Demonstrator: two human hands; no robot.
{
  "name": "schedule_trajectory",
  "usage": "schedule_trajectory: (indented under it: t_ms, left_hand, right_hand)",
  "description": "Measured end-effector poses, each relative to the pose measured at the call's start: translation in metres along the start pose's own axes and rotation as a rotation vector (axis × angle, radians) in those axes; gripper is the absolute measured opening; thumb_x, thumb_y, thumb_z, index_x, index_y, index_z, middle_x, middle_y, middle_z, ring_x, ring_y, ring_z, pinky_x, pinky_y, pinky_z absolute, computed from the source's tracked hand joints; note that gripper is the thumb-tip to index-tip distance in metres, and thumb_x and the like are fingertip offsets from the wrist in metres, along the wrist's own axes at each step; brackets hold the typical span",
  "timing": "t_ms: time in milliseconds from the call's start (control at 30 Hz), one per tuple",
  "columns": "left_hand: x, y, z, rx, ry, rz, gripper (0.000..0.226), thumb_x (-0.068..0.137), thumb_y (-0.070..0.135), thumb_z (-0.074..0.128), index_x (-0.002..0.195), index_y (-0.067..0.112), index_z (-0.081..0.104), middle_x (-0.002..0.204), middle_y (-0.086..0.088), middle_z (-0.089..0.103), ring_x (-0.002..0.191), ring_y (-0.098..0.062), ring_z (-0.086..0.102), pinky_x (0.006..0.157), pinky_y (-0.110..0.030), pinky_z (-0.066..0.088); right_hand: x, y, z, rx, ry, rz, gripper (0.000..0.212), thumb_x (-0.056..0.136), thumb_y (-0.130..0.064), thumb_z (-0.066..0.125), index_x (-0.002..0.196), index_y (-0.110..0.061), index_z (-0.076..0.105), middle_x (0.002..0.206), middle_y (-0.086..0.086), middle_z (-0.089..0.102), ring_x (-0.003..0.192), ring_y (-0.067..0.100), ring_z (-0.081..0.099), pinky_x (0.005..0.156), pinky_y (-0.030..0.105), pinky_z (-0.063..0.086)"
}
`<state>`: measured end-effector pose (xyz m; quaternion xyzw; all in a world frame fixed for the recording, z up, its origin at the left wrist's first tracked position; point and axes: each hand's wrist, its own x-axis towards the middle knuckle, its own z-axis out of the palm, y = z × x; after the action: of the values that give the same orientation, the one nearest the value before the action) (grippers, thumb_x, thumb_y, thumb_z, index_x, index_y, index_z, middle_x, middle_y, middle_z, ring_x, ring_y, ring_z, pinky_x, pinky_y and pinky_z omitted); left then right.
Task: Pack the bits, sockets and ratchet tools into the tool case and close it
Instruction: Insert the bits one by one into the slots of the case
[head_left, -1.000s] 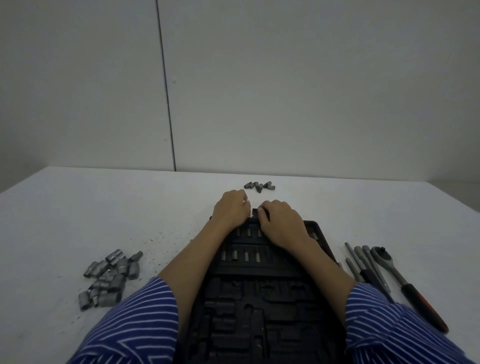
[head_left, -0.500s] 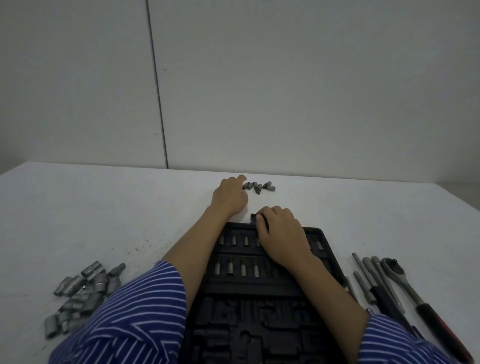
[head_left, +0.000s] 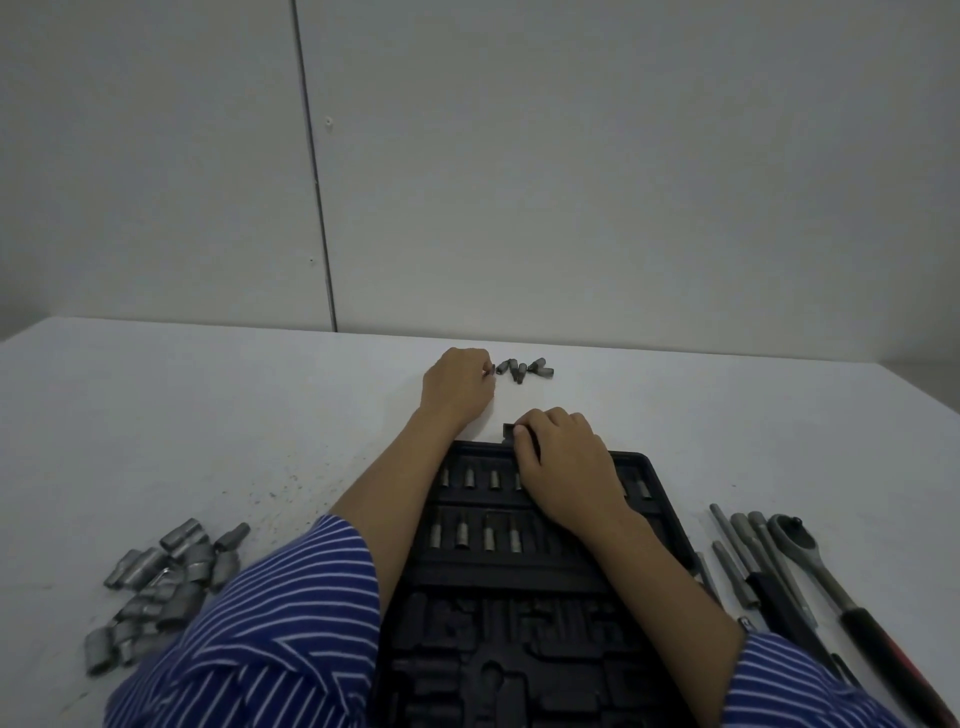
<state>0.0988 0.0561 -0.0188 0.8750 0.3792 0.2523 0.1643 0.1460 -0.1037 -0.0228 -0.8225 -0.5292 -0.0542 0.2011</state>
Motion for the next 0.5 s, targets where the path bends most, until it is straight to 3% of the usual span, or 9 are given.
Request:
schedule_trajectory:
  t_ms: [233, 500]
  left_hand:
    - [-0.0027, 0.0058, -0.0004, 0.008, 0.018, -0.032, 0.021, 0.085, 0.021, 0.055, 0.101, 0.011, 0.063, 0.103, -0.006, 0.063, 0.1, -0.023, 0.053, 0.071, -0.028, 0.038]
    - [-0.0063, 0.0087, -0.002, -0.049, 0.016, -0.031, 0.018, 0.088, 0.01, 0.052, 0.099, 0.012, 0.067, 0.108, -0.007, 0.063, 0.104, -0.024, 0.053, 0.072, -0.027, 0.036]
  right_hand:
    - [0.0001, -0.0009, 0.0007, 0.001, 0.003, 0.009, 0.032, 0.1, -0.032, 0.032, 0.111, -0.016, 0.058, 0.109, 0.002, 0.058, 0.1, 0.022, 0.047, 0.081, 0.034, 0.04]
    - [-0.0004, -0.0003, 0.0007, 0.007, 0.013, 0.005, 0.032, 0.099, -0.031, 0.034, 0.111, -0.015, 0.058, 0.11, 0.004, 0.059, 0.101, 0.023, 0.048, 0.082, 0.036, 0.04]
